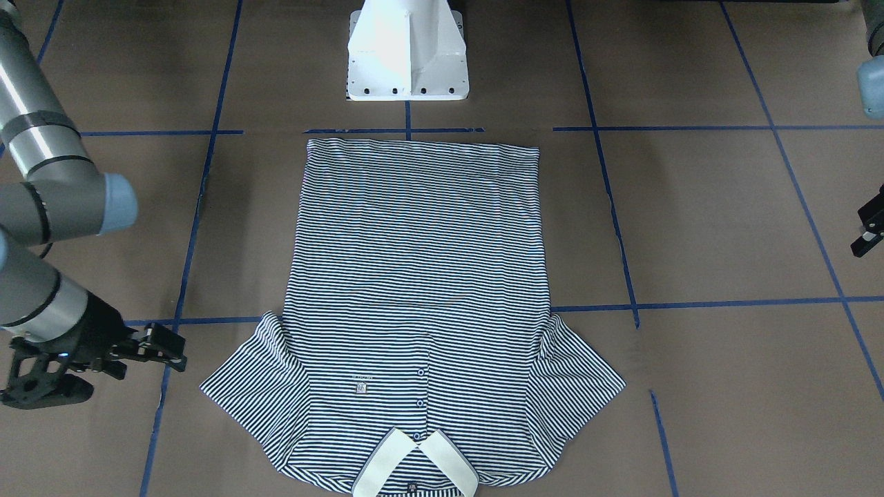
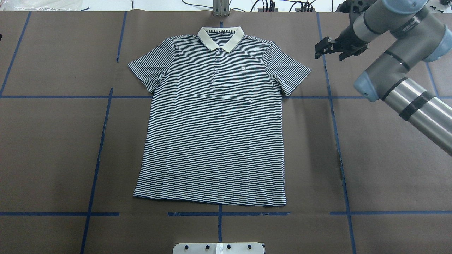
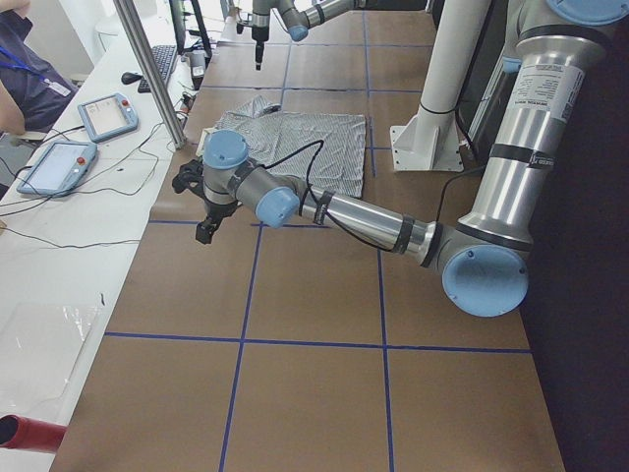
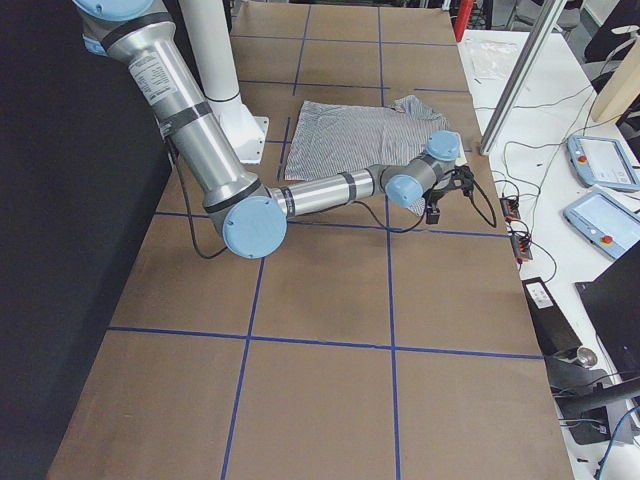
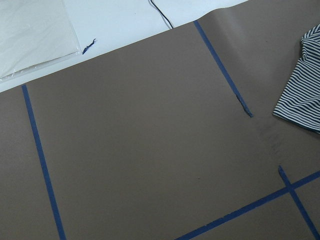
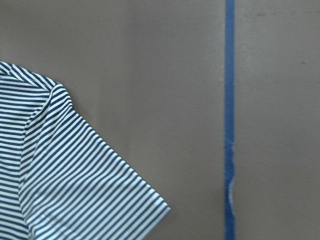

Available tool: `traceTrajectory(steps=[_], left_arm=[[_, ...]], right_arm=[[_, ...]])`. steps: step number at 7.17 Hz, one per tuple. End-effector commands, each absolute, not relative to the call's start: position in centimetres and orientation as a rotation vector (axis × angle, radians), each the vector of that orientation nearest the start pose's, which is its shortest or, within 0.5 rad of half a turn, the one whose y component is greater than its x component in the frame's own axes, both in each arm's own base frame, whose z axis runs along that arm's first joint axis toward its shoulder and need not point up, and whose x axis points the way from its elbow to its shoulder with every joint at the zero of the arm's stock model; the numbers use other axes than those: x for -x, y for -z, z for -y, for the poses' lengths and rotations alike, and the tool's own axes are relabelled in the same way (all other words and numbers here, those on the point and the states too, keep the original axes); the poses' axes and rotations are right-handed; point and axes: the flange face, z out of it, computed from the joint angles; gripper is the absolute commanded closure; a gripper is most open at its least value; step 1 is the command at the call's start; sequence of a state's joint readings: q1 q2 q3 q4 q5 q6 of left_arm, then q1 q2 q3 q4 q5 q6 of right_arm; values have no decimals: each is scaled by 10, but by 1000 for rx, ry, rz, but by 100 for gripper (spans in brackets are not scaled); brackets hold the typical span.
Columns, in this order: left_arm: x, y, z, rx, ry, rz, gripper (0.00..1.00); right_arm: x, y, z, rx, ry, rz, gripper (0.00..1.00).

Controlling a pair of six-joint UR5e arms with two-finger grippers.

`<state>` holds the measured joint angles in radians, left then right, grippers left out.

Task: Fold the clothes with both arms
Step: 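Move the right gripper to the sleeve nearest it and grasp its edge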

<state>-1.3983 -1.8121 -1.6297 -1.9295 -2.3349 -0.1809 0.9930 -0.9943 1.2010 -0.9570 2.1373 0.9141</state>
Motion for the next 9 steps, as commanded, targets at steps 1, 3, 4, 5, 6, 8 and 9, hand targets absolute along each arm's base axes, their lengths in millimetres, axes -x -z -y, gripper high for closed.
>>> traceTrajectory(steps=[1, 3, 4, 5, 6, 8, 9], left_arm=[[-42, -450, 606, -492, -244, -838, 0], [-42, -445, 606, -496, -233, -845, 0], [-42, -445, 605, -496, -233, -845, 0], [-42, -443, 605, -497, -234, -847, 0], [-42, -445, 605, -494, -232, -845, 0], [-42, -446, 605, -495, -234, -845, 0], [-42, -445, 604, -496, -234, -845, 0]], right_arm=[[402, -424, 660, -248, -116, 902, 1], [406, -435, 667, -260, -91, 867, 2], [406, -446, 668, -263, -75, 847, 3], [406, -448, 669, -269, -70, 835, 8], [407, -444, 671, -272, -70, 839, 13], [410, -444, 674, -267, -71, 833, 32], [410, -447, 675, -263, -72, 829, 34]])
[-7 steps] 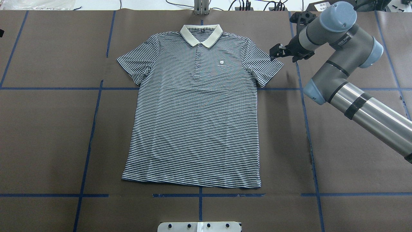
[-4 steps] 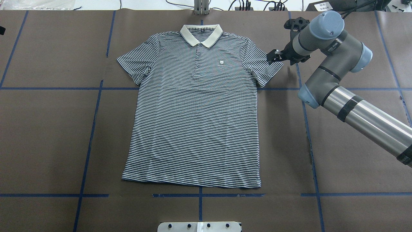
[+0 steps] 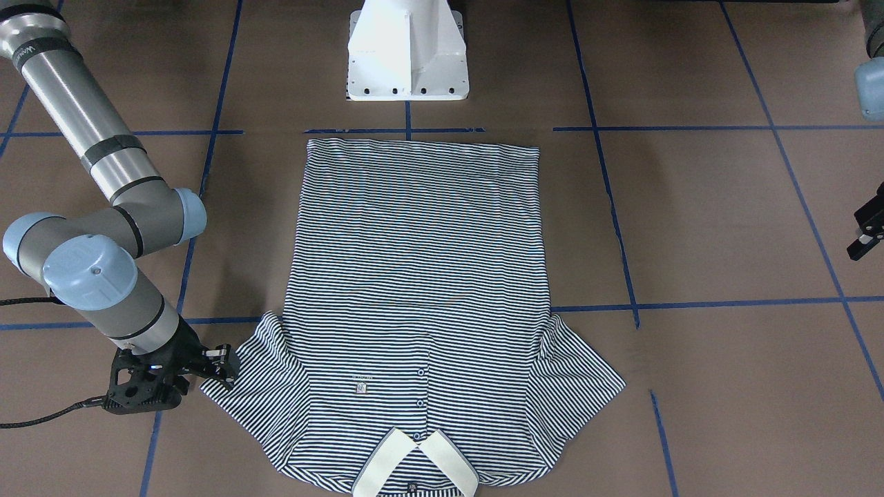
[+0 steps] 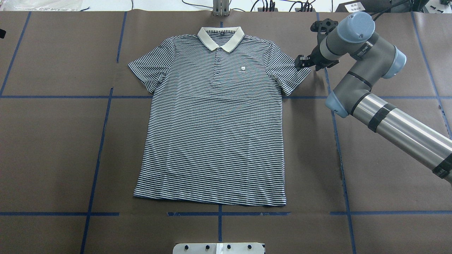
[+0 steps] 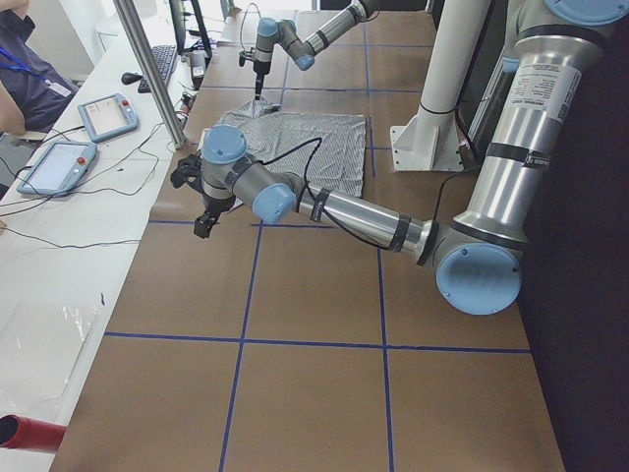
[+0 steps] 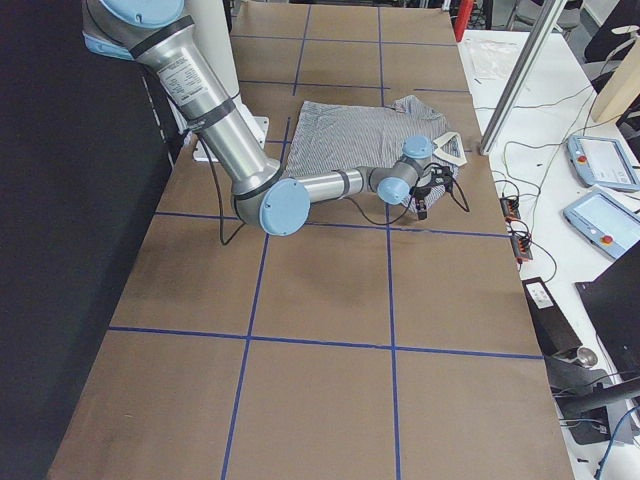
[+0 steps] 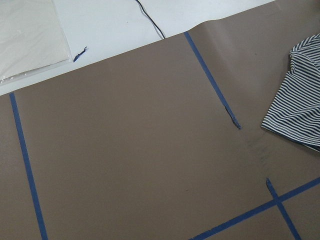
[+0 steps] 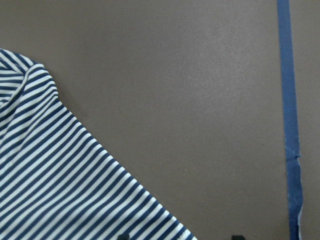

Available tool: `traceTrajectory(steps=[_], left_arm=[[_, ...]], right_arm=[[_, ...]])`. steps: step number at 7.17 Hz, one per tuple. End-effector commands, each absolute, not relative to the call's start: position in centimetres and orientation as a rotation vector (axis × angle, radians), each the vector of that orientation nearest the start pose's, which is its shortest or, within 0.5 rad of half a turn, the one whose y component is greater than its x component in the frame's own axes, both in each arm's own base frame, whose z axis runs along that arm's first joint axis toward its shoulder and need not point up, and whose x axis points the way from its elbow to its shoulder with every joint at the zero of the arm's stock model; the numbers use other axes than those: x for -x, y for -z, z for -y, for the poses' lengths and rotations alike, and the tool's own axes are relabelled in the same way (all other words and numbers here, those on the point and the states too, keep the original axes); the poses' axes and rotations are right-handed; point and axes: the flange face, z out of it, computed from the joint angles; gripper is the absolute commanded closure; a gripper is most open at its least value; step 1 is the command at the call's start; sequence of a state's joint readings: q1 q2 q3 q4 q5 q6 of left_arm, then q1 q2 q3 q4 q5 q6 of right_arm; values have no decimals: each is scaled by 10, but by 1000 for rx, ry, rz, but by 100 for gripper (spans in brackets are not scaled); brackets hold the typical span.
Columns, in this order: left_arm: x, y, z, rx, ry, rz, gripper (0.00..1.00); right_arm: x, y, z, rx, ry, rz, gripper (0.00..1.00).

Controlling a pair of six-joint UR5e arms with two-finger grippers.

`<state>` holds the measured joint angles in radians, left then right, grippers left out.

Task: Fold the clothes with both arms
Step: 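Move the right gripper to the sleeve nearest it and grasp its edge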

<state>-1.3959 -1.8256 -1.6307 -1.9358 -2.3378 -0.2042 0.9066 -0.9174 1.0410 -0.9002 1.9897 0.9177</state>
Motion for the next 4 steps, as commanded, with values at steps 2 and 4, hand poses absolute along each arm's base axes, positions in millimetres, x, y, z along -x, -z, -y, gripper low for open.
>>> traceTrajectory(steps=[2, 4], left_arm=[[-42, -444, 604, -496, -234, -845, 0], [-42, -444, 604, -496, -234, -845, 0]], right_arm=[[411, -449, 675, -261, -70, 826, 37], [411, -449, 675, -262, -65, 824, 87]])
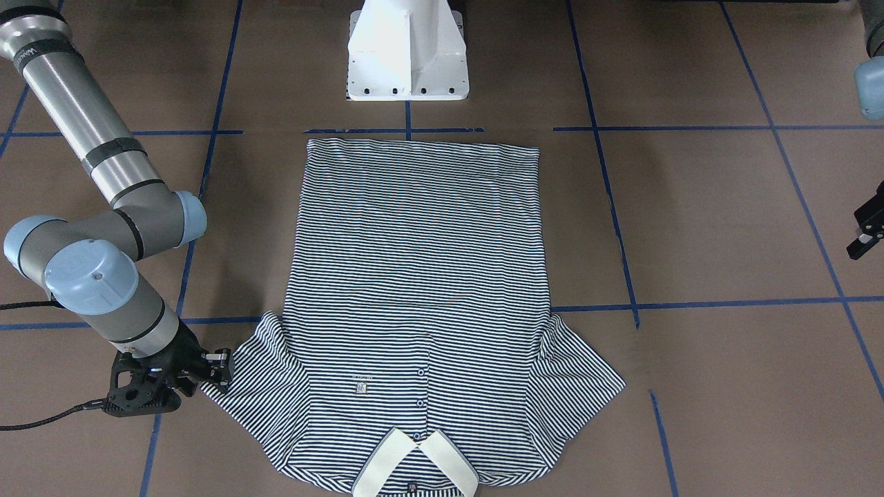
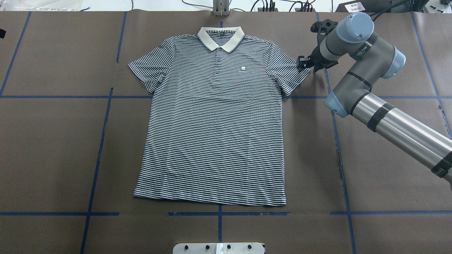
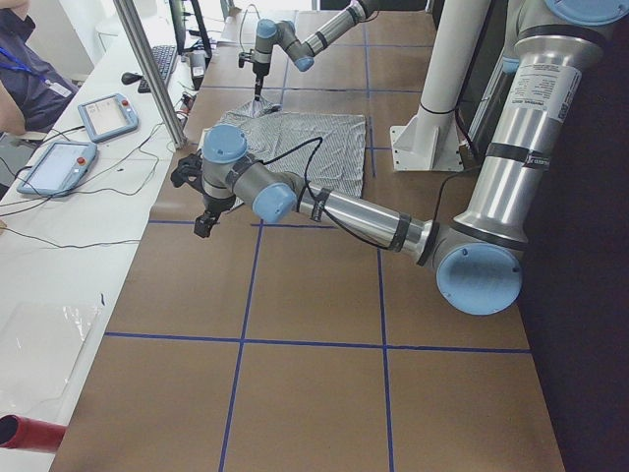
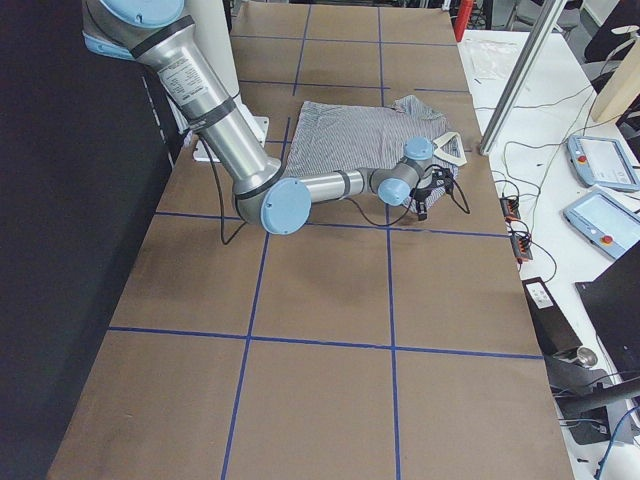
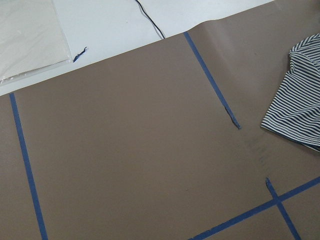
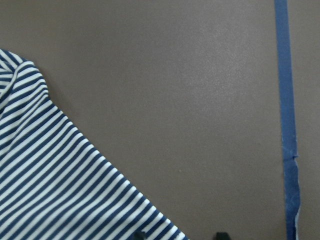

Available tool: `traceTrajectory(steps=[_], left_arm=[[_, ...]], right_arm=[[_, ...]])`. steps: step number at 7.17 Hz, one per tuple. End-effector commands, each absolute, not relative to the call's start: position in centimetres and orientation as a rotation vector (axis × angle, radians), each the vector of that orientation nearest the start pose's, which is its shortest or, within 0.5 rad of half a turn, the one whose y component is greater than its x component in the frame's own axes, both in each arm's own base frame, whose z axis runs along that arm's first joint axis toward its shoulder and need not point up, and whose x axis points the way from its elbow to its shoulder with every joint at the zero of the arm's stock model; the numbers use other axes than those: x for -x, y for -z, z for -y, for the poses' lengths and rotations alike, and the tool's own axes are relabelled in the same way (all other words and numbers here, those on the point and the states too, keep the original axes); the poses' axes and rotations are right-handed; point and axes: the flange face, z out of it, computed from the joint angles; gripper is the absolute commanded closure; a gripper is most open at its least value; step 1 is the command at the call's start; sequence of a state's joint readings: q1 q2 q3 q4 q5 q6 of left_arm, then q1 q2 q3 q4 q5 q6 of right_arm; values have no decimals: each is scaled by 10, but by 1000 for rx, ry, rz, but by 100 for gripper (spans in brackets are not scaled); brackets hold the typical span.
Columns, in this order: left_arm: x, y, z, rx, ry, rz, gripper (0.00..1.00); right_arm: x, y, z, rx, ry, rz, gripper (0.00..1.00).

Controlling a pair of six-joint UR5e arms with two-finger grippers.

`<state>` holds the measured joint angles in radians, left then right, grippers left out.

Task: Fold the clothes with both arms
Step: 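Move the right gripper to the sleeve nearest it and grasp its edge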

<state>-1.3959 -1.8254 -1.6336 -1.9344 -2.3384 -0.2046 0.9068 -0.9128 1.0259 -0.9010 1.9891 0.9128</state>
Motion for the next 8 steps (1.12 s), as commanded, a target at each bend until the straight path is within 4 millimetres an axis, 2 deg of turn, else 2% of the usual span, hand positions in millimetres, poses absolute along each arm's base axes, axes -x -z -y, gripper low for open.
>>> traceTrajectory(steps=[1, 3, 7, 8], left_arm=[[-42, -446, 605, -495, -234, -845, 0], [-42, -443, 604, -497, -233, -845, 0], [-42, -442, 605, -499, -234, -845, 0], [-42, -443, 605, -499, -234, -845, 0]], right_arm=[[411, -447, 675, -266, -61, 826, 100], [412, -430, 677, -283, -60, 846, 100], [413, -350, 667, -352, 0, 961, 100], [425, -323, 667, -366, 12, 985, 100]])
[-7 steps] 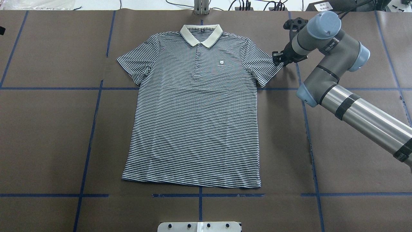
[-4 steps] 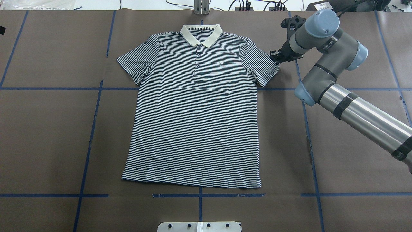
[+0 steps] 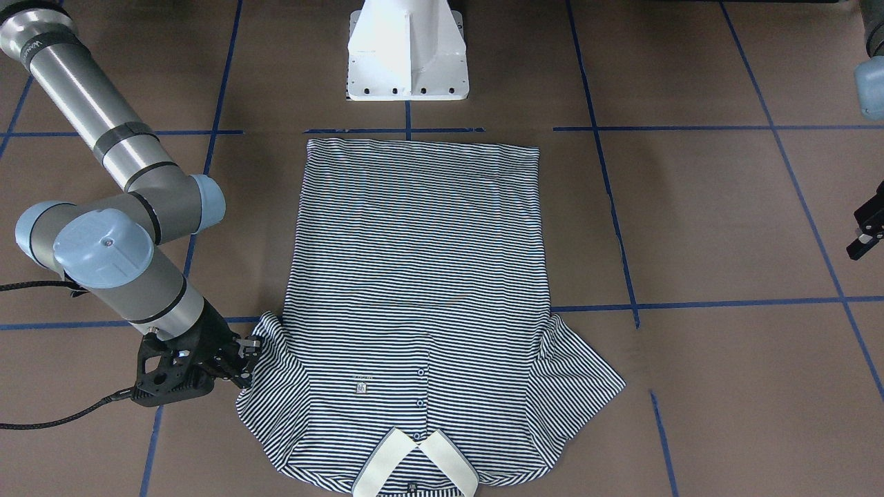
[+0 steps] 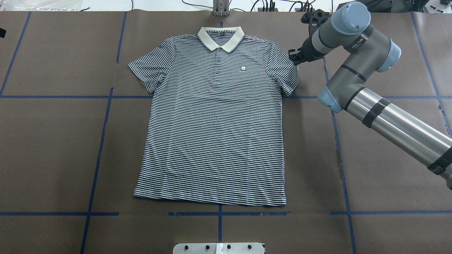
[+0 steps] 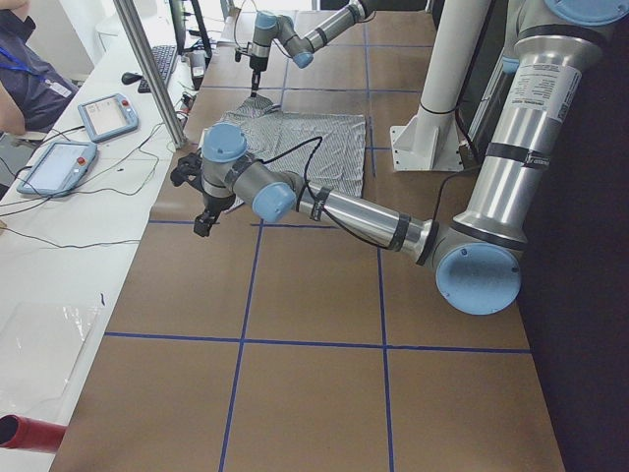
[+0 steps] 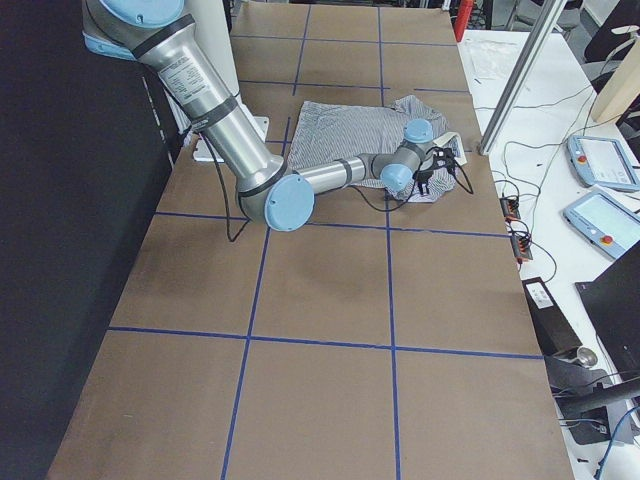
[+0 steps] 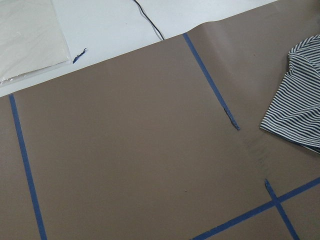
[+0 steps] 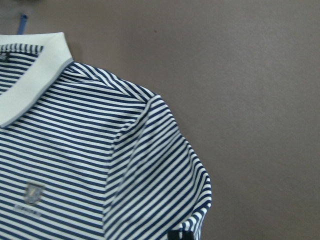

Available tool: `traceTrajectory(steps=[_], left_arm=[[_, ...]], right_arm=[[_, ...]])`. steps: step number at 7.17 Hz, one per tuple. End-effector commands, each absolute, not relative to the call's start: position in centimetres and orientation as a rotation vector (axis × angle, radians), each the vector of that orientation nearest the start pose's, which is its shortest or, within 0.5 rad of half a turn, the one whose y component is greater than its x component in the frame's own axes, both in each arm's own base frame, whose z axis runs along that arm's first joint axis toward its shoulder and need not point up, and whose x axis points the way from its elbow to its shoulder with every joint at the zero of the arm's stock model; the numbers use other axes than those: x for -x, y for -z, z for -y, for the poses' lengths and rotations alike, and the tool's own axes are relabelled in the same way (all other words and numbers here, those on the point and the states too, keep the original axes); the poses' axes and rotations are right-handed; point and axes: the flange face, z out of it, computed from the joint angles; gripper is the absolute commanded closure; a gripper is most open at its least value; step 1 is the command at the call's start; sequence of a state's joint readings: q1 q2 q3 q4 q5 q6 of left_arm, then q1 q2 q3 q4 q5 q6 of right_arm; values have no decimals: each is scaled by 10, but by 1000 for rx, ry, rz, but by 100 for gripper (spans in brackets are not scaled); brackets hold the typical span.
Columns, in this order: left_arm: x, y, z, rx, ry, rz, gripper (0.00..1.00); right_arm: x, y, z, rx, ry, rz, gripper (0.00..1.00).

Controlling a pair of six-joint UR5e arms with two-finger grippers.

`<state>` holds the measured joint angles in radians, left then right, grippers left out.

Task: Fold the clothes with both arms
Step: 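Move the right gripper to the sleeve nearest it and grasp its edge, then fold the grasped sleeve inward over the shirt body with the right gripper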

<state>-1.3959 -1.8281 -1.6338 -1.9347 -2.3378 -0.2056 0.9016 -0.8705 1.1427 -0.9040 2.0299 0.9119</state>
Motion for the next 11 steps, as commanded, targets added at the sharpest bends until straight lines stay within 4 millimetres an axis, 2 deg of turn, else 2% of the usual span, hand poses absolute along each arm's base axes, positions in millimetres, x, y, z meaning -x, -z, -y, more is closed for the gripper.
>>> traceTrajectory(steps=[1, 2, 3, 4, 5, 6, 7, 8, 9, 10, 11], left_arm=[[-42, -444, 604, -497, -235, -846, 0], [-41, -444, 604, -499, -235, -845, 0], [-41, -447, 603, -496, -236, -845, 0], [-41, -447, 603, -496, -236, -845, 0], [-41, -446, 603, -497, -236, -846, 0], [-41, -445, 603, -498, -235, -847, 0], [-42, -443, 604, -500, -234, -847, 0], [-42, -441, 605, -504, -235, -846, 0], [-43, -432, 606, -511, -228, -850, 0], [-55, -412, 614, -497, -168, -873, 0], [-87, -400, 619, -467, -120, -877, 0]], right_arm=[[447, -294, 662, -363, 40, 999, 100], [474, -266, 656, -348, 54, 979, 100], [503, -240, 650, -411, 31, 913, 100], [525, -242, 654, -437, 13, 857, 100], [536, -246, 664, -441, 0, 819, 100], [542, -253, 663, -456, -8, 795, 100], [549, -256, 659, -460, -5, 785, 10], [554, -255, 656, -473, -9, 773, 0], [554, -251, 656, -466, -36, 784, 0], [553, -246, 656, -410, -164, 827, 1], [549, -236, 654, -405, -194, 851, 1]])
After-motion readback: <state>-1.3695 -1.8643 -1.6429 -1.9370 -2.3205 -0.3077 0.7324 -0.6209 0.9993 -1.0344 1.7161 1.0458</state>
